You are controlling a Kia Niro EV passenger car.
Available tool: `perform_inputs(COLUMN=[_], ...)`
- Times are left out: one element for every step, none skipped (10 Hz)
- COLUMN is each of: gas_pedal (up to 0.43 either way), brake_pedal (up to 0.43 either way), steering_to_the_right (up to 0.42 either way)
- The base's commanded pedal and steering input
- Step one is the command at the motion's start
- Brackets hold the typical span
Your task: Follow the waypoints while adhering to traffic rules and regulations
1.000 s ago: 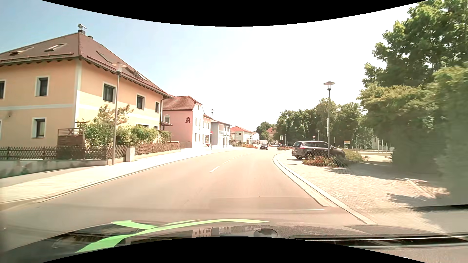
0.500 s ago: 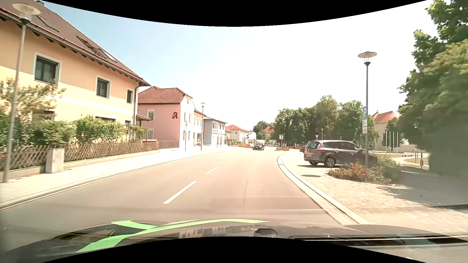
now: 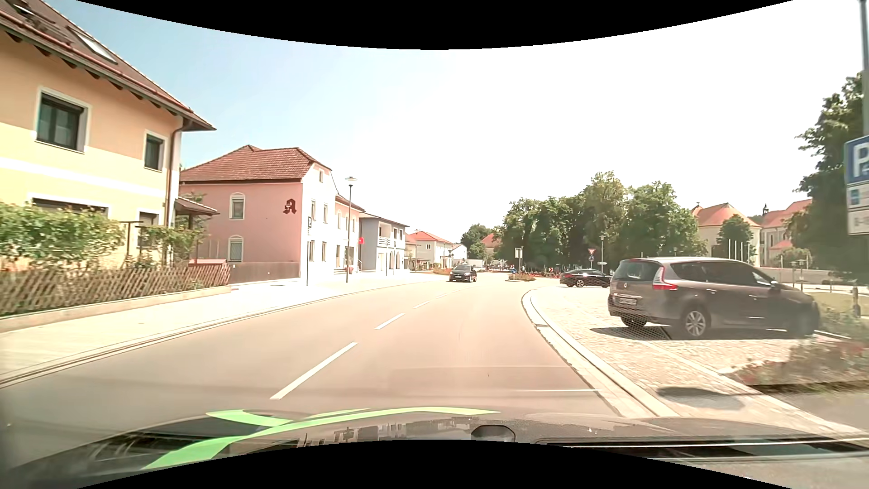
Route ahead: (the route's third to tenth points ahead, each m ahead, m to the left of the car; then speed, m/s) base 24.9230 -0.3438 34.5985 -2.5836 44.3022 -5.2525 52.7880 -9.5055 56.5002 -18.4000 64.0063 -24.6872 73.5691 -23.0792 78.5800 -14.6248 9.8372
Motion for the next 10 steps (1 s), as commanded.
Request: perform_inputs(gas_pedal=[0.0, 0.0, 0.0, 0.0, 0.0, 0.0, 0.0, 0.0, 0.0, 0.0], brake_pedal=[0.0, 0.0, 0.0, 0.0, 0.0, 0.0, 0.0, 0.0, 0.0, 0.0], steering_to_the_right=[0.028, 0.028, 0.028, 0.026, 0.025, 0.025, 0.024, 0.023, 0.023, 0.023])
